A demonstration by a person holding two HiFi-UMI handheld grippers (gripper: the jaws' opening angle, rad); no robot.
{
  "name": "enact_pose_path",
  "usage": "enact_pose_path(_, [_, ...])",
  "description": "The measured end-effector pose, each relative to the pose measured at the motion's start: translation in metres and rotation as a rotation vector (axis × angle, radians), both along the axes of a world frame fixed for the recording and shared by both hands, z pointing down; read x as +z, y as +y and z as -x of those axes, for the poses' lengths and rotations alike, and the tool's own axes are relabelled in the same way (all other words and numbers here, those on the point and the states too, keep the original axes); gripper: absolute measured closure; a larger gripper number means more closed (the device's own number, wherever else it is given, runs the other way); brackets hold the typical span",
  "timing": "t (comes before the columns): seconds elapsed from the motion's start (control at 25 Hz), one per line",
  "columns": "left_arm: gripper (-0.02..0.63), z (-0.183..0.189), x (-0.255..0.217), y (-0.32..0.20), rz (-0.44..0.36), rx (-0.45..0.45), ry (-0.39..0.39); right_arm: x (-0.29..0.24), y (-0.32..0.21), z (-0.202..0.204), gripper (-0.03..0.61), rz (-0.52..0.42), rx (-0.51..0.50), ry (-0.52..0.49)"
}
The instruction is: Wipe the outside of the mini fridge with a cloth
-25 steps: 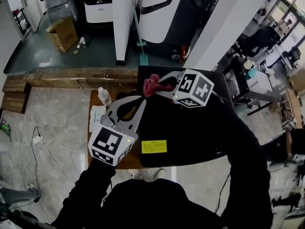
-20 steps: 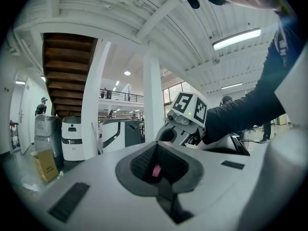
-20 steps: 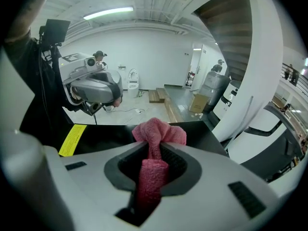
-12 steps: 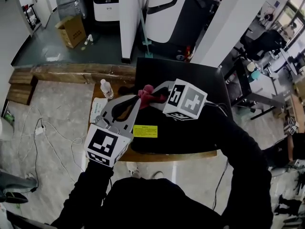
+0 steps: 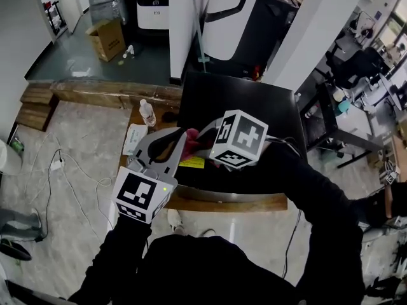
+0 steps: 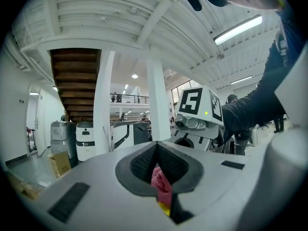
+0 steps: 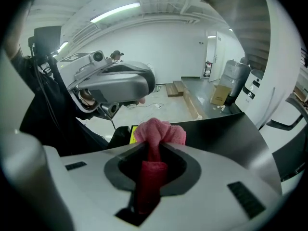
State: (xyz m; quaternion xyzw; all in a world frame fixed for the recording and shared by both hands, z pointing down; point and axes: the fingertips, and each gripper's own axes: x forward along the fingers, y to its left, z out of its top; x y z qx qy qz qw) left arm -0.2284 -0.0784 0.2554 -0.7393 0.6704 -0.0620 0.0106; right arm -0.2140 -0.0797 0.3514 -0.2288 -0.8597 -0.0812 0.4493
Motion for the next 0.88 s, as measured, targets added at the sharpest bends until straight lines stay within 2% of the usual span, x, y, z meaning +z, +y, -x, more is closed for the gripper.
enact_pose_path(0.12, [0.607,-0.003,-0.006,0.010,-0.019,-0.039,0.009,-0.001,0.016,-0.009,0.511,0.002,-0.028,0.005])
enact_pose_path(0.28, [0.607,-0.017,-0.017,0.023,-0.044,-0.064,0.061,-0.006,0.032,-0.027,0.510,0.019,-0.076,0.003])
enact_pose_path(0.44, [0.607,-0.036,-0.029,0.033,-0.085,-0.079,0.105,-0.039,0.024,-0.043,0.505,0.018,-0.050,-0.126])
enact_pose_path(0.68, [0.607,-0.075,-0.040,0.038,-0.096,-0.069,0.038,-0.076,0.012,-0.083,0.502,-0.031,-0.015,-0.249])
enact_pose_path(0.88, [0.607,-0.104,-0.054,0.023,-0.118,-0.017,0.034,-0.102,-0.017,-0.115,0.503,-0.065,0.044,-0.298])
